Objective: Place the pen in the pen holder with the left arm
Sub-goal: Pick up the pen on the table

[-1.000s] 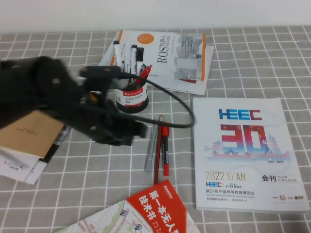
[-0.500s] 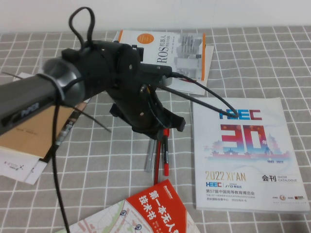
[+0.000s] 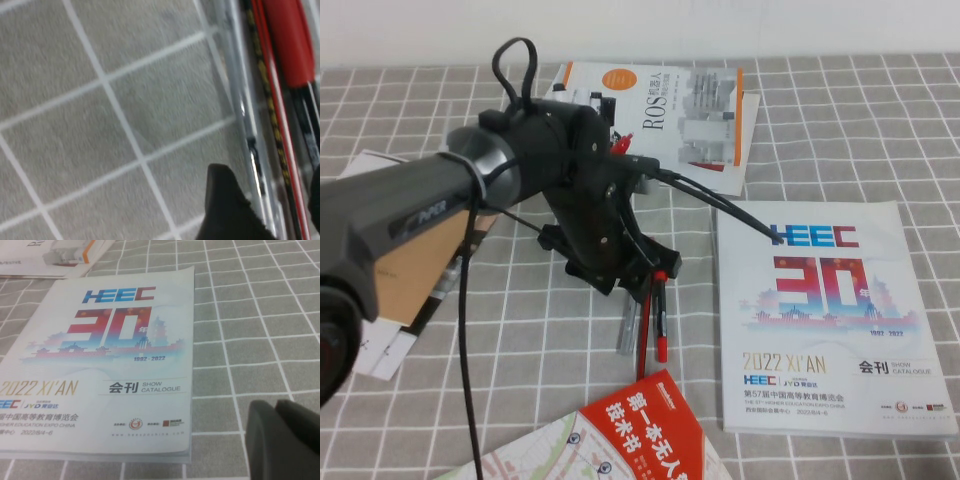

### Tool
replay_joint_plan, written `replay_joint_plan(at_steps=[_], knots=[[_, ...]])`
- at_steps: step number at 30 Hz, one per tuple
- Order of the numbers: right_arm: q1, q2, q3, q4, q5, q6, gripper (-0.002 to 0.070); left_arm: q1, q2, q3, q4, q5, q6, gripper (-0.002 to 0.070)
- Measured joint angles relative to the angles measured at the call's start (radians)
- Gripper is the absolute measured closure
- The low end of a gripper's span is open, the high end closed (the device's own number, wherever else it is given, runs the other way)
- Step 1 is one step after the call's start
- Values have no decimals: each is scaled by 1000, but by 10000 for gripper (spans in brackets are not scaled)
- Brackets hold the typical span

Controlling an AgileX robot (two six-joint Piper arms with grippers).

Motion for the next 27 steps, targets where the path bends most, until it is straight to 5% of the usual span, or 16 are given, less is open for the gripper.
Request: replay_joint_plan(at_steps=[19,27], knots=[[0,0,0,0,0,0,689,0,66,-21,57,-33,-24,459],[0,0,0,0,0,0,689,0,69,-29,93,30,-24,626]])
